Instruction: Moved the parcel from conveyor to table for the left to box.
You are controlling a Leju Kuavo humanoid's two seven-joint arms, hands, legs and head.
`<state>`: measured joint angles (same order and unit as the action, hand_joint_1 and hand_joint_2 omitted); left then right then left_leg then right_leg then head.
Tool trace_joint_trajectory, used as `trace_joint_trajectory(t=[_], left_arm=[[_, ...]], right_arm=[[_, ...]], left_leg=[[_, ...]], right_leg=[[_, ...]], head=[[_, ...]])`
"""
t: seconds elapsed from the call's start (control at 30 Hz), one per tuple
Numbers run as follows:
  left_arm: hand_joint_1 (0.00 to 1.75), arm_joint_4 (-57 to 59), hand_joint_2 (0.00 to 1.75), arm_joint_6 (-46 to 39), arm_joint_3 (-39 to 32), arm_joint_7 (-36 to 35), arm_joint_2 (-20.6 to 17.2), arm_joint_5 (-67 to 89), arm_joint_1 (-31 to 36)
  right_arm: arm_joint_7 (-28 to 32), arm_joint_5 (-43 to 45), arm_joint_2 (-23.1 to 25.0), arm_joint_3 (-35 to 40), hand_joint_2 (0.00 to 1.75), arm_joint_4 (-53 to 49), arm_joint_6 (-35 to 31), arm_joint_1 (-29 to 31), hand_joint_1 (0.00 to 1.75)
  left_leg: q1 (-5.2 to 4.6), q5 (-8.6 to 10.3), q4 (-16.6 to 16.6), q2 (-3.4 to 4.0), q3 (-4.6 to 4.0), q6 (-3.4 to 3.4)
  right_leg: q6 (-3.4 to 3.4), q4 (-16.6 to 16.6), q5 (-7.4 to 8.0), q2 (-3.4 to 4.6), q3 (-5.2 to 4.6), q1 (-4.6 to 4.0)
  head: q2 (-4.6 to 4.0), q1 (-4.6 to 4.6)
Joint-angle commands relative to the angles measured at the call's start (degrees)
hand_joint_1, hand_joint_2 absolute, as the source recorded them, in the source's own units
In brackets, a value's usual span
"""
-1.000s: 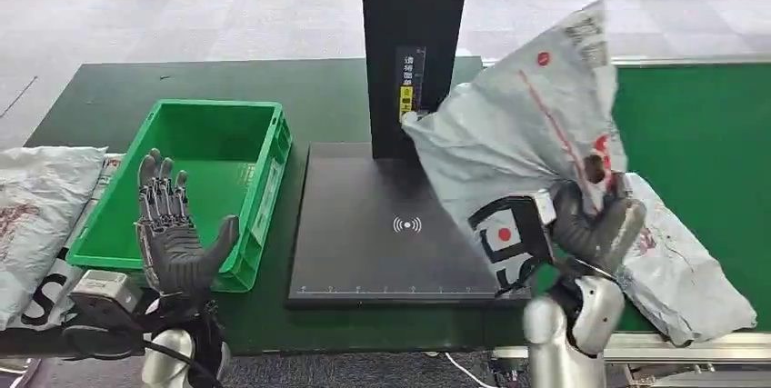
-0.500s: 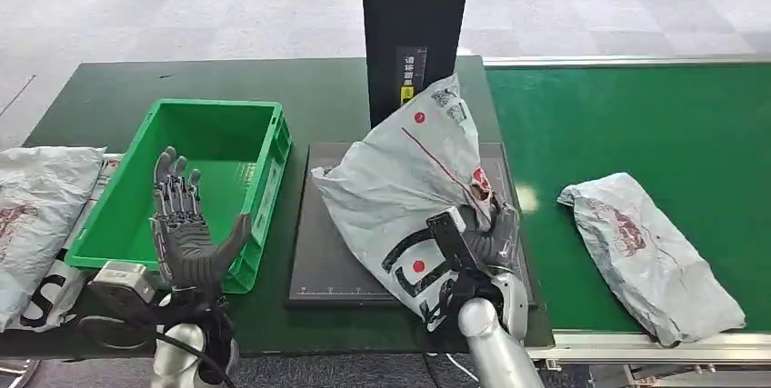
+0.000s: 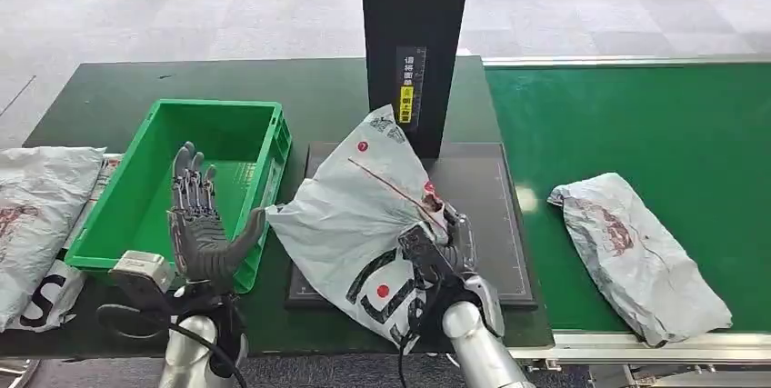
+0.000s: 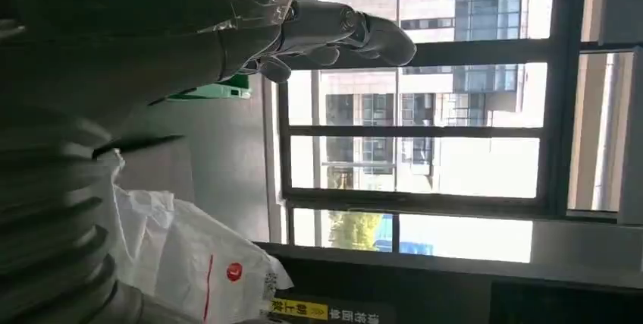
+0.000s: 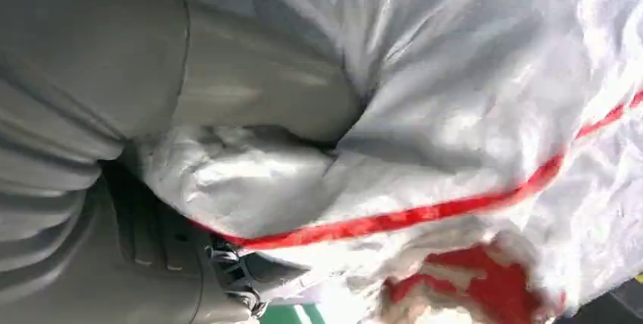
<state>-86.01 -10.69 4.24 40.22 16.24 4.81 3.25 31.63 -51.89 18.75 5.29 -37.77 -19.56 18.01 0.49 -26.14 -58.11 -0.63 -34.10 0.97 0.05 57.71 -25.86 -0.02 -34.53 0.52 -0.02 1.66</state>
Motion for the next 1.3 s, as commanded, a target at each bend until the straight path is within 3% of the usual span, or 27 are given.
trace_joint_trajectory(t=[0.03,0.17,0.2,0.3,0.43,0.47,0.8,1.03,1.17,1.3], left_arm=[[0.0,2.8,1.75,-1.0,1.3,-0.2,-1.5,0.2,1.3],[0.0,2.6,1.75,-1.4,1.3,-0.2,-1.5,0.3,1.1],[0.0,2.5,1.75,-1.9,1.3,-0.2,-1.4,0.4,1.0],[0.0,2.5,1.75,-1.9,1.3,-0.2,-1.4,0.4,1.0],[0.0,1.8,1.75,-2.7,1.7,-0.2,-1.5,0.5,0.2],[0.0,2.0,1.75,-2.8,1.9,-0.2,-1.5,0.4,0.4],[0.0,2.0,1.75,-2.8,1.9,-0.2,-1.5,0.4,0.4],[0.0,6.3,1.75,-4.2,7.6,-0.2,-2.1,2.3,2.8],[0.0,16.5,1.75,-7.0,12.6,-0.2,-2.4,6.9,6.8],[0.0,32.6,1.75,-9.2,16.8,-0.2,0.4,14.7,13.9]], right_arm=[[-0.2,1.9,1.2,1.8,1.75,5.6,-1.6,3.8,0.0],[-0.3,1.9,1.2,1.1,1.75,4.0,-3.9,3.3,0.0],[-0.3,1.9,1.2,0.8,0.0,2.7,-6.5,2.9,0.0],[-0.3,1.9,1.2,0.8,0.0,2.7,-6.5,2.9,0.0],[2.4,6.0,1.2,2.4,0.0,-5.7,-19.9,0.1,0.0],[3.6,7.7,1.2,2.8,0.0,-9.3,-20.4,-1.3,0.0],[3.6,7.7,1.2,2.8,0.0,-9.3,-20.4,-1.3,0.0],[8.4,7.9,1.2,1.7,0.0,-34.1,-20.4,-10.8,0.0],[8.4,12.1,1.2,4.2,0.0,-47.4,-20.4,-14.9,0.0],[8.4,13.8,1.2,6.3,0.0,-58.9,-20.4,-18.6,0.0]], left_leg=[[0.01,-0.03,0.1,0.17,0.19,-0.02],[0.0,-0.01,0.1,0.13,0.19,-0.02],[0.01,-0.01,0.1,0.15,0.25,-0.03],[-0.01,-0.01,0.1,0.15,0.2,-0.03],[-0.01,-0.02,0.0,0.13,0.09,-0.01],[-0.03,-0.02,0.1,0.12,0.14,-0.02],[0.0,-0.01,0.1,0.1,0.13,-0.01],[-0.02,0.0,0.1,-0.17,0.14,-0.02],[-0.03,0.0,0.1,-0.26,0.21,-0.03],[-0.11,0.03,0.1,-0.46,0.18,-0.05]], right_leg=[[-0.01,-0.1,0.02,0.12,0.15,-0.03],[-0.02,-0.1,0.01,0.08,0.15,-0.01],[-0.02,-0.2,0.03,0.09,0.21,-0.02],[-0.02,-0.1,0.01,0.08,0.15,0.0],[-0.01,0.0,0.0,0.08,0.03,0.01],[-0.02,0.0,-0.02,0.06,0.08,0.03],[-0.01,-0.1,-0.01,0.07,0.07,0.0],[-0.01,-0.1,-0.1,-0.21,0.11,0.02],[-0.01,-0.1,-0.12,-0.3,0.21,0.05],[-0.01,-0.1,-0.13,-0.49,0.23,0.12]], head=[[0.0,0.0],[0.0,0.0],[0.0,0.0],[0.0,0.0],[0.0,0.0],[0.0,0.0],[0.0,0.0],[0.0,0.0],[0.0,0.0],[0.0,0.0]])
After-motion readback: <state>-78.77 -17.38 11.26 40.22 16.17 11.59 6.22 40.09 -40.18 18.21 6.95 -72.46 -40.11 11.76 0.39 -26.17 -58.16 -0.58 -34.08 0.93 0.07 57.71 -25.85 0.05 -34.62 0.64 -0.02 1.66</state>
